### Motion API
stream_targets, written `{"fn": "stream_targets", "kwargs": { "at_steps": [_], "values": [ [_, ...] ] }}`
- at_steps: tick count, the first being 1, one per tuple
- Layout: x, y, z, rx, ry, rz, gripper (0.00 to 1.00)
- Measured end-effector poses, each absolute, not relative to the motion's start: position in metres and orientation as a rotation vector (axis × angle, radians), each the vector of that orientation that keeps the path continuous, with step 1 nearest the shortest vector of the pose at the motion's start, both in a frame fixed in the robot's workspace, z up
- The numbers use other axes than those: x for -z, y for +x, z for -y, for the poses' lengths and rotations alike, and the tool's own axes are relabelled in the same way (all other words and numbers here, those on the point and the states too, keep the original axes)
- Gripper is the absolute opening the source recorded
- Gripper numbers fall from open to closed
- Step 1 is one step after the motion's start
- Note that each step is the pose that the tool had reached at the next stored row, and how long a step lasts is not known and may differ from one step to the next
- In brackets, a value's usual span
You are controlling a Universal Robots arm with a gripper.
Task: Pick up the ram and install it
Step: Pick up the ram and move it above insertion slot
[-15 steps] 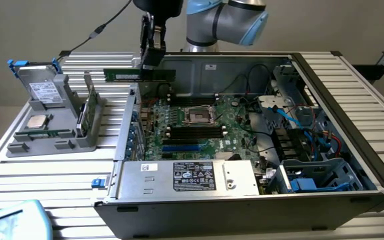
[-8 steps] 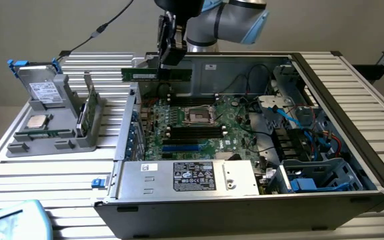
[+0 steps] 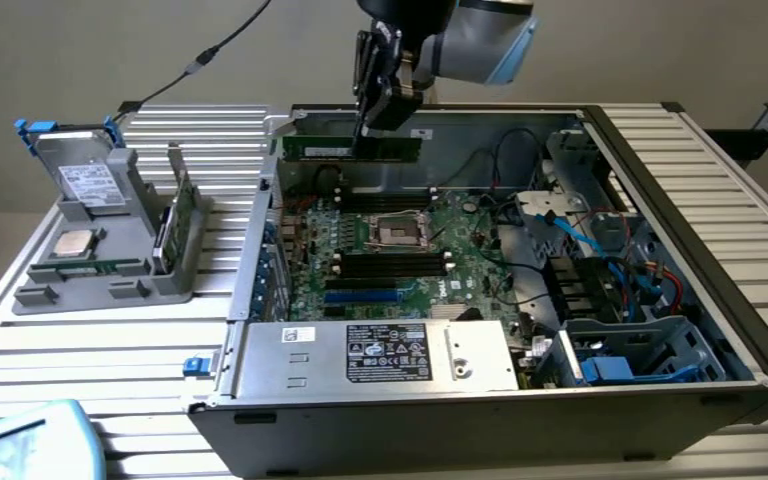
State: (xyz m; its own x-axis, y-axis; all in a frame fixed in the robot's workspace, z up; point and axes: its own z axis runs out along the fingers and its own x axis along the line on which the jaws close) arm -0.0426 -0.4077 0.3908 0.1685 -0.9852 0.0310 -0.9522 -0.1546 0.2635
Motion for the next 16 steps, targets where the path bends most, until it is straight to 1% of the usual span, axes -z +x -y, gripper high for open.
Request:
{"fn": "stream_targets", "kwargs": {
  "at_steps": [11,16],
  "values": [
    [-0.385,0.002,0.405,0.205,2.226,1.887,0.15],
    [-0.380,0.011,0.402,0.206,2.222,1.893,0.15]
  ]
}}
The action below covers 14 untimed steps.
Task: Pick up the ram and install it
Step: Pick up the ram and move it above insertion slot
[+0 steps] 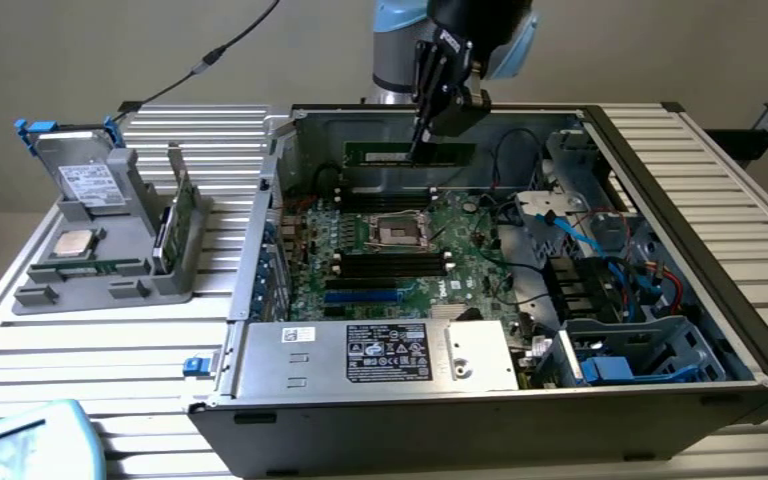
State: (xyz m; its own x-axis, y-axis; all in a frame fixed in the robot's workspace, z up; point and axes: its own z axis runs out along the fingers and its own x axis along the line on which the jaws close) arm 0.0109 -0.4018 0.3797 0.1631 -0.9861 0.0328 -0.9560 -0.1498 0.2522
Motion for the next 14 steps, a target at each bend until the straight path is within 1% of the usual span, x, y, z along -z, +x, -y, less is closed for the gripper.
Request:
{"fn": "stream_targets", "kwargs": {
  "at_steps": [9,14],
  "values": [
    [-0.365,0.014,0.400,0.213,2.178,1.947,0.15],
    [-0.358,0.014,0.392,0.213,2.176,1.951,0.15]
  ]
}}
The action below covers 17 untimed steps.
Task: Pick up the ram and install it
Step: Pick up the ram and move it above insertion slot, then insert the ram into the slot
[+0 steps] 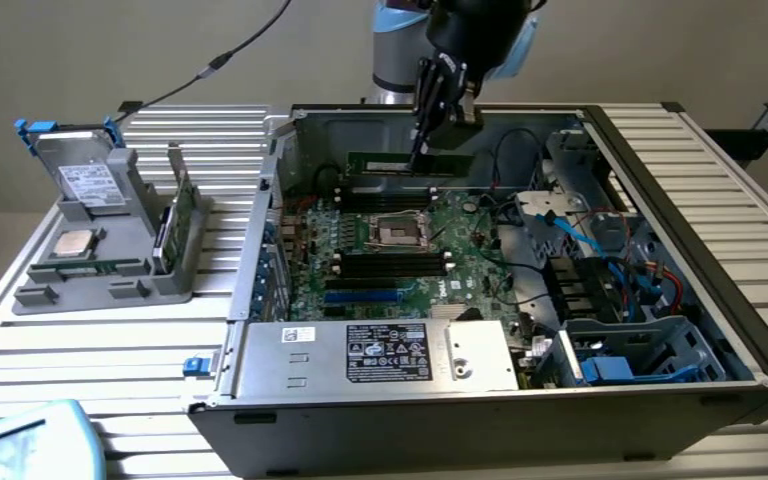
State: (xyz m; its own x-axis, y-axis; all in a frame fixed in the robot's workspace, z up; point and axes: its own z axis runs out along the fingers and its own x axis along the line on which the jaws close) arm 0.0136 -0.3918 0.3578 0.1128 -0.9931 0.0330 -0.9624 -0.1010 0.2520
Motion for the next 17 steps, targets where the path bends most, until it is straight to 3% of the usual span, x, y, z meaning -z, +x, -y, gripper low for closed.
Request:
{"fn": "stream_targets", "kwargs": {
  "at_steps": [17],
  "values": [
    [-0.3533,0.0079,0.3868,0.211,2.174,1.951,0.15]
  ]
}}
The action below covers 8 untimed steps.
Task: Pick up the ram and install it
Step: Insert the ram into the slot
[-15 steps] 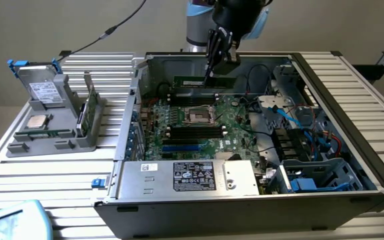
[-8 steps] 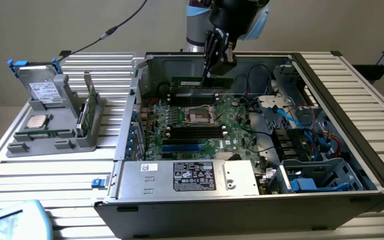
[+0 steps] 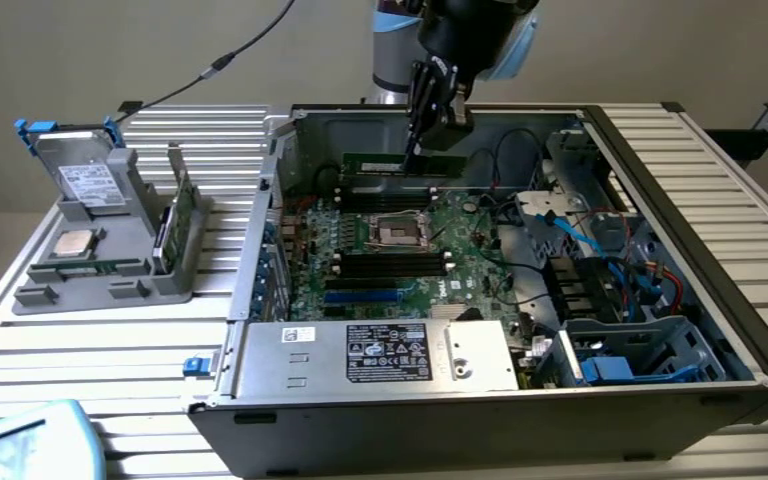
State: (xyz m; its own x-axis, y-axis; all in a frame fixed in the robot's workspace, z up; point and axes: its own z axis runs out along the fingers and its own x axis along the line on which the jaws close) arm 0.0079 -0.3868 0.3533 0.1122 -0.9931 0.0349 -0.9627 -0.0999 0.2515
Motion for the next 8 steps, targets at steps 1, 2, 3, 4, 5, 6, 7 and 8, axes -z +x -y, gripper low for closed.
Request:
{"fn": "stream_targets", "kwargs": {
  "at_steps": [1,2,3,4,5,6,7,8],
  "values": [
    [-0.3533,0.0079,0.3868,0.211,2.174,1.951,0.15],
    [-0.3533,0.0079,0.3868,0.211,2.174,1.951,0.15],
    [-0.3533,0.0079,0.3868,0.211,2.174,1.951,0.15],
    [-0.3529,0.0079,0.3867,0.211,2.174,1.951,0.15],
    [-0.3512,0.0079,0.3867,0.210,2.175,1.952,0.15],
    [-0.3494,0.0078,0.3867,0.210,2.175,1.952,0.15],
    [-0.3476,0.0077,0.3868,0.210,2.175,1.952,0.15],
    [-0.3459,0.0077,0.3868,0.210,2.175,1.952,0.15]
  ]
}}
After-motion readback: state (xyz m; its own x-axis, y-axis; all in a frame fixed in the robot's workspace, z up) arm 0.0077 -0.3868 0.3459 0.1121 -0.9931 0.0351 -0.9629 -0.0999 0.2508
